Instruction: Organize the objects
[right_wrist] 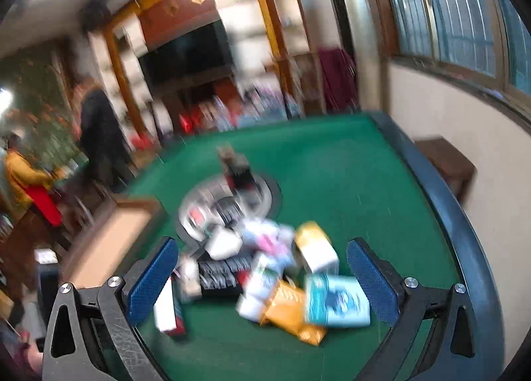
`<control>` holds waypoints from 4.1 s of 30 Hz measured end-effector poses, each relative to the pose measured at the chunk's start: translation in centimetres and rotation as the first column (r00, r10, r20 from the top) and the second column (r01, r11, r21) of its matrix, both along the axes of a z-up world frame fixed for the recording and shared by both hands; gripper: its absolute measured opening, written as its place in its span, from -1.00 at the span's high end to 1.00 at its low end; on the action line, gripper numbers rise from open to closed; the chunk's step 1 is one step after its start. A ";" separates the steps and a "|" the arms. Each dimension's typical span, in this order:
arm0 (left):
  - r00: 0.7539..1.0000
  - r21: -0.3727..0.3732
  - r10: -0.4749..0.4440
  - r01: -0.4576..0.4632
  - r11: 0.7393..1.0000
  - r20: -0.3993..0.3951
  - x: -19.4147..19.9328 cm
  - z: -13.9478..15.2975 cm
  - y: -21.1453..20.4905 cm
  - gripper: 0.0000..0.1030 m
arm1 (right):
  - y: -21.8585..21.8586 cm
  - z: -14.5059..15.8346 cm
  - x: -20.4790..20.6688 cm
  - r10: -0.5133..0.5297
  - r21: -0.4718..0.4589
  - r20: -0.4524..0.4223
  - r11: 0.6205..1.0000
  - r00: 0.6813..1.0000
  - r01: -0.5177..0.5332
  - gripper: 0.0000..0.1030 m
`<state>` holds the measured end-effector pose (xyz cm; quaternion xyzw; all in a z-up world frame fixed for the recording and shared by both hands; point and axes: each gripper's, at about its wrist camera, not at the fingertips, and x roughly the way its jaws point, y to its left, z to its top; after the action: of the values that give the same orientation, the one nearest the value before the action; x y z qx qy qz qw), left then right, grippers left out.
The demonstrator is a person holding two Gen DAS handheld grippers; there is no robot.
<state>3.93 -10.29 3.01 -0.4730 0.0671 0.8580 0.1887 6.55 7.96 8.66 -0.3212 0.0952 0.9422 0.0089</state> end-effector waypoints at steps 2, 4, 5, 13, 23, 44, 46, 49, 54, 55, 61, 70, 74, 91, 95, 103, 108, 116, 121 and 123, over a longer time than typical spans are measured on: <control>1.000 -0.002 0.003 -0.003 1.000 0.009 -0.1 -0.3 -0.1 0.29 | -0.7 -1.8 -0.8 0.003 0.012 0.077 1.000 0.997 -0.004 -1.00; 1.000 -0.006 0.004 -0.004 1.000 0.013 -0.1 -0.7 -0.1 0.29 | -1.6 -3.6 -1.1 0.049 -0.036 0.118 0.998 0.992 -0.045 -1.00; 1.000 -0.009 0.005 -0.005 1.000 0.017 -0.2 -0.8 0.0 0.29 | -1.6 -3.9 -1.0 0.059 -0.044 0.126 0.998 0.990 -0.054 -1.00; 0.999 -0.069 0.031 -0.032 0.997 -0.017 -0.9 -1.5 1.1 0.33 | -3.4 -5.6 -1.2 0.138 -0.040 0.180 0.990 0.974 -0.133 -1.00; 0.999 0.109 0.050 -0.049 0.993 -0.008 2.2 0.9 -1.4 0.35 | -8.5 -7.1 -2.2 0.295 -0.062 0.239 0.955 0.925 -0.289 -1.00; 0.988 0.247 0.126 -0.100 0.964 -0.092 5.7 5.3 -9.5 0.35 | -17.3 -10.4 -6.3 0.357 -0.047 0.398 0.928 0.845 -0.370 0.42; 0.987 0.274 0.129 -0.099 0.957 -0.094 5.8 6.2 -10.1 0.35 | -17.3 -8.8 -5.0 0.380 -0.064 0.361 0.921 0.852 -0.384 0.42; 0.984 0.305 0.127 -0.084 0.949 -0.124 5.8 8.8 -11.3 0.35 | -17.5 -5.5 -4.1 0.427 -0.108 0.295 0.904 0.854 -0.415 0.42; 0.965 0.345 0.144 -0.062 0.936 -0.218 4.8 16.4 -14.4 0.35 | -18.1 4.6 -4.7 0.543 -0.233 0.102 0.828 0.833 -0.511 0.42; 0.961 0.343 0.153 -0.066 0.937 -0.232 4.2 17.9 -14.8 0.35 | -18.4 7.2 -5.1 0.566 -0.259 0.059 0.804 0.822 -0.535 0.42; 0.932 0.224 0.216 -0.153 0.963 -0.292 -2.5 23.2 -15.5 0.35 | -21.0 17.0 -10.1 0.600 -0.376 -0.102 0.715 0.794 -0.589 0.41; 0.944 0.162 0.304 -0.282 0.945 -0.128 -12.4 11.9 -15.7 0.35 | -25.7 2.9 -21.5 0.440 -0.446 0.224 0.839 0.870 -0.310 0.41; 0.951 0.170 0.306 -0.295 0.940 -0.046 -15.1 6.4 -15.2 0.35 | -26.1 -2.7 -24.3 0.387 -0.425 0.328 0.875 0.862 -0.231 0.41; 0.957 0.234 0.290 -0.285 0.930 0.014 -18.1 0.8 -13.3 -0.20 | -26.6 -7.0 -26.9 0.279 -0.299 0.376 0.939 0.883 -0.170 -0.02; 0.937 0.271 0.348 -0.346 0.898 0.044 -15.5 0.6 -14.1 -0.40 | -24.8 -4.0 -23.8 0.266 -0.267 0.273 0.944 0.925 -0.193 -0.45; 0.912 0.331 0.388 -0.411 0.849 0.135 -11.9 -0.2 -14.2 -0.40 | -21.3 -2.1 -16.9 0.240 -0.296 0.159 0.937 0.958 -0.186 -0.63; 0.920 0.325 0.367 -0.391 0.861 0.137 -10.0 0.0 -13.2 -0.41 | -19.0 -3.5 -12.6 0.241 -0.382 0.154 0.909 0.958 -0.167 -0.63; 0.918 0.360 0.395 -0.380 0.852 0.032 -6.8 2.6 -13.0 -0.41 | -14.8 -2.4 -7.5 0.204 -0.317 0.093 0.934 0.975 -0.165 -0.68; 0.937 0.389 0.343 -0.296 0.873 -0.058 -4.2 6.4 -10.1 -0.62 | -11.8 -1.0 -6.5 0.129 -0.208 0.068 0.972 0.989 -0.112 -0.74; 0.943 0.345 0.313 -0.260 0.902 -0.108 -3.3 7.4 -8.0 -0.65 | -11.0 0.3 -6.0 0.063 -0.087 0.016 0.994 0.998 -0.061 -0.75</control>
<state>0.66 -18.32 10.41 -0.3693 -0.1313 0.9108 0.1296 0.59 -3.06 8.91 -0.3328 0.1256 0.9340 -0.0334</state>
